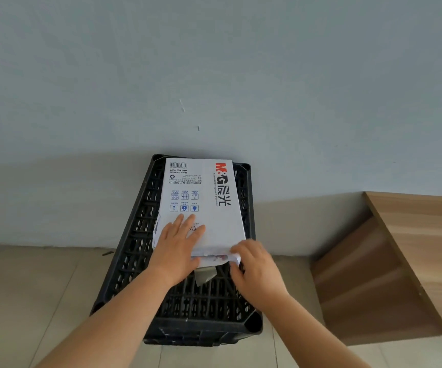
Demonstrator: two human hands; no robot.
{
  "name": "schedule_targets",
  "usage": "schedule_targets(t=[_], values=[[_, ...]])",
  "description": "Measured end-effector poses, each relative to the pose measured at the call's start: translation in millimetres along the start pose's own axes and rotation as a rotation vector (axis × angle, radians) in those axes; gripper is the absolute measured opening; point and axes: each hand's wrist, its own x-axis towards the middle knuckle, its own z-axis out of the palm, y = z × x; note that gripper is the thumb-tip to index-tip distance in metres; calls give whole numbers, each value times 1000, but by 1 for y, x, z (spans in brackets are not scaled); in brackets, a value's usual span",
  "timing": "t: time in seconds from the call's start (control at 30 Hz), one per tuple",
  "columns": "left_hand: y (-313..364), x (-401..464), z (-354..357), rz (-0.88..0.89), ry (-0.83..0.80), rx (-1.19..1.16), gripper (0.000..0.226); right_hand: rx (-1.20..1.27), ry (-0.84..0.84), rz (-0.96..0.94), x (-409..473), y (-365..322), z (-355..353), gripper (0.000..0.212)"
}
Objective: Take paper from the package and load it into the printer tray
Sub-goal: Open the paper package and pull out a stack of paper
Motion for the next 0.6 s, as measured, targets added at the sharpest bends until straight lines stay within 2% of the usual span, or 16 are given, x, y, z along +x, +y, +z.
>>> schedule_targets(t=[0.03,0.1,0.17,0.27,0.5,0.6], values=[[0,0,1,-6,0,6,75,-30,21,93,4,6,-3,32],[0,0,2,-11,-6,10,77,-98,-46,221,10,15,-4,56],[2,-1,3,-13,-8,14,78,-166,-143,233,14,20,0,67],[3,-2,5,-11,-10,10,80,-251,-220,213,16,25,3,72],[7,-2,8,8,10,19,79,-356,-250,179,8,46,-8,72],[8,-3,9,74,68,12,75,-358,-272,149,6,45,-8,67]])
